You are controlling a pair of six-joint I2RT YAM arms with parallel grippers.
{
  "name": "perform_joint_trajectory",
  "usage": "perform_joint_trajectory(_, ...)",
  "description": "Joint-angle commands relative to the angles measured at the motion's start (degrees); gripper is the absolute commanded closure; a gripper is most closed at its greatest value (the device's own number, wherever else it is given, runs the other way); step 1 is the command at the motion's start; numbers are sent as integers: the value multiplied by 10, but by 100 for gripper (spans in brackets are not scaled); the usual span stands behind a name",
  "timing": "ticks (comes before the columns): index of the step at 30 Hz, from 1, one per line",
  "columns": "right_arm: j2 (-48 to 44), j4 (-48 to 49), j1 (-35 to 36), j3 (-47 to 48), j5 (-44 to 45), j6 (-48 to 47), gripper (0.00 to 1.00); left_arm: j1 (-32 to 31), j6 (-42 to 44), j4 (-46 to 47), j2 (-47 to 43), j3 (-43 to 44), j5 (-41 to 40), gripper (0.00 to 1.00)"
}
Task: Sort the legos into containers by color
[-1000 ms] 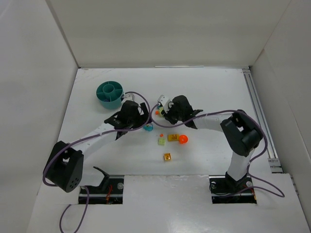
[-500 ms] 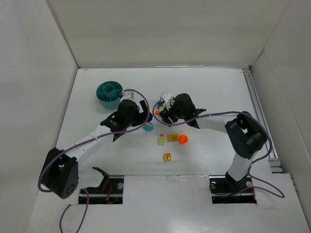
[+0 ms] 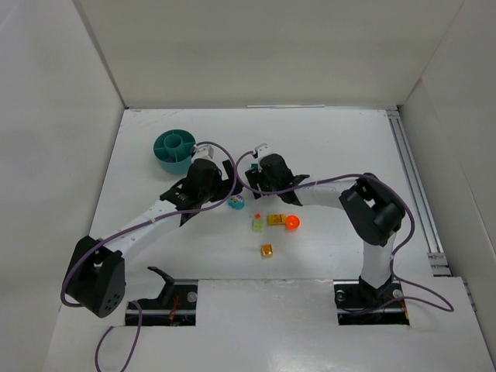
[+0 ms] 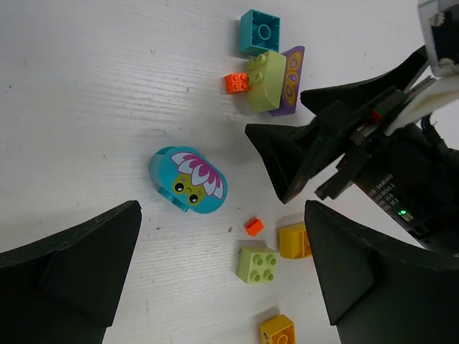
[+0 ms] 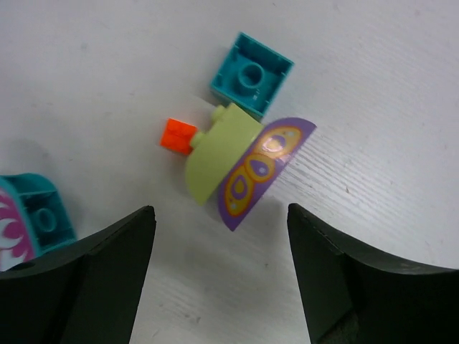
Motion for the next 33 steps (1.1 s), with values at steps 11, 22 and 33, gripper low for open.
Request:
perform_joint_trajectory(11, 55, -24, 0, 59, 105, 87, 25, 3, 6, 17, -24, -6, 5, 4)
perform_joint_trajectory(22, 66, -24, -5, 74, 127, 87, 44, 3, 6, 17, -24, -6, 5, 4)
perform_joint_trajectory(33, 61, -24, -16, 64, 144, 67, 65, 3, 6, 11, -29, -11, 5, 4)
